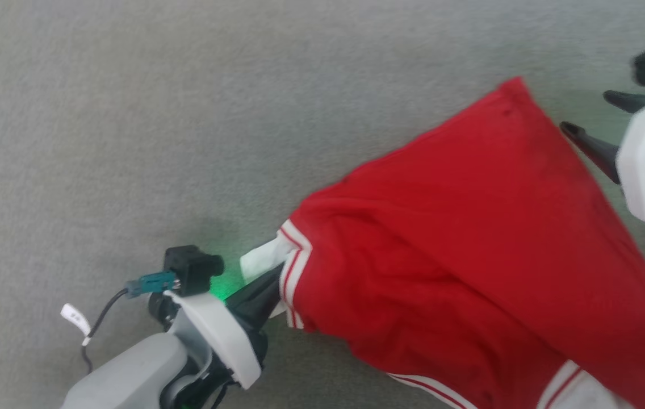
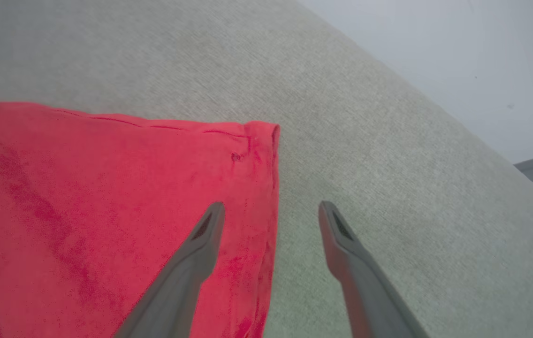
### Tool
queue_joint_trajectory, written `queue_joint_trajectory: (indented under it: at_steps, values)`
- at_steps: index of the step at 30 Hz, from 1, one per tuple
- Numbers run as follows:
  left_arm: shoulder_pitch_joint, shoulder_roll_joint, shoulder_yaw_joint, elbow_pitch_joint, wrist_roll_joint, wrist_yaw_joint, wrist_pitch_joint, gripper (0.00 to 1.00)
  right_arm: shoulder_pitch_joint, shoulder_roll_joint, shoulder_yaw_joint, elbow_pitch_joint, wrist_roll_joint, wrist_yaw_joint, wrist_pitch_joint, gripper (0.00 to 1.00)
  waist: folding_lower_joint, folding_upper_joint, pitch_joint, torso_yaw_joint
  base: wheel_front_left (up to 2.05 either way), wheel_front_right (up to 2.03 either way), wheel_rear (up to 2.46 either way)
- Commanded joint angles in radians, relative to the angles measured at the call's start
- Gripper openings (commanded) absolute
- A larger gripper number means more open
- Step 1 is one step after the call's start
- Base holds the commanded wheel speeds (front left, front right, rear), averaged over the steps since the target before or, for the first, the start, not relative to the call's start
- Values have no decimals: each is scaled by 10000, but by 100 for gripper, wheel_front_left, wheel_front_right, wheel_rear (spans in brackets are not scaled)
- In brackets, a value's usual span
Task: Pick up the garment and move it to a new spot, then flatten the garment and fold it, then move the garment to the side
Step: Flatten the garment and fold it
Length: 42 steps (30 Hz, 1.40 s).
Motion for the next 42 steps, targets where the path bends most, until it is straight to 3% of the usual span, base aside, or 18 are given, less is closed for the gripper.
queue_joint_trajectory:
  at_steps: [1,6,13,14,15,16,17,21,30,32,37,42]
  values:
    - [-160,-102,-61,18,38,25,-37,0,-382,6,337,333,-67,-19,72,100,-1,0,383,380,0,0,0]
    - [-464,-428,-218,117,83,25,-9,0,-1612,76,1806,1787,19,-19,50,100,-1,0,742,727,0,0,0]
    - [-634,-681,-312,208,94,25,-5,0,-2337,-111,3629,2711,365,-18,23,100,-1,0,948,939,0,0,0]
    - [-637,-712,-317,224,90,25,-5,0,-2406,-123,3862,2826,508,-15,31,63,-1,0,954,944,0,0,0]
    - [-640,-731,-325,244,81,25,-5,0,-2454,-138,4092,2884,628,-13,53,36,-1,0,954,942,0,0,0]
    - [-642,-748,-337,263,67,25,-5,0,-2531,-162,4283,2959,770,-13,4,13,-1,0,944,937,0,0,0]
    - [-642,-758,-354,282,43,25,-5,0,-2613,-182,4379,3051,913,-13,-119,0,-1,0,922,930,0,0,0]
    - [-681,-644,-256,312,-130,25,-6,0,-3072,-215,4470,3384,1307,-24,-928,0,-1,0,735,847,0,0,0]
    - [-1590,209,9,478,-346,27,-18,0,-3814,99,3656,4563,2179,-21,-2885,0,-1,0,163,288,0,0,0]
    - [-2361,569,-14,466,-631,27,39,0,-4182,328,3196,5169,2313,-22,-3520,0,-1,0,144,37,0,0,0]
    - [-4286,819,171,868,-1344,28,524,0,-5126,720,2270,6434,2203,-24,-4615,0,-1,0,426,-279,0,0,0]
    - [-6708,579,839,1861,-2118,30,840,0,-6551,1055,1491,7616,1773,-33,-5659,0,-1,0,856,-554,0,0,0]
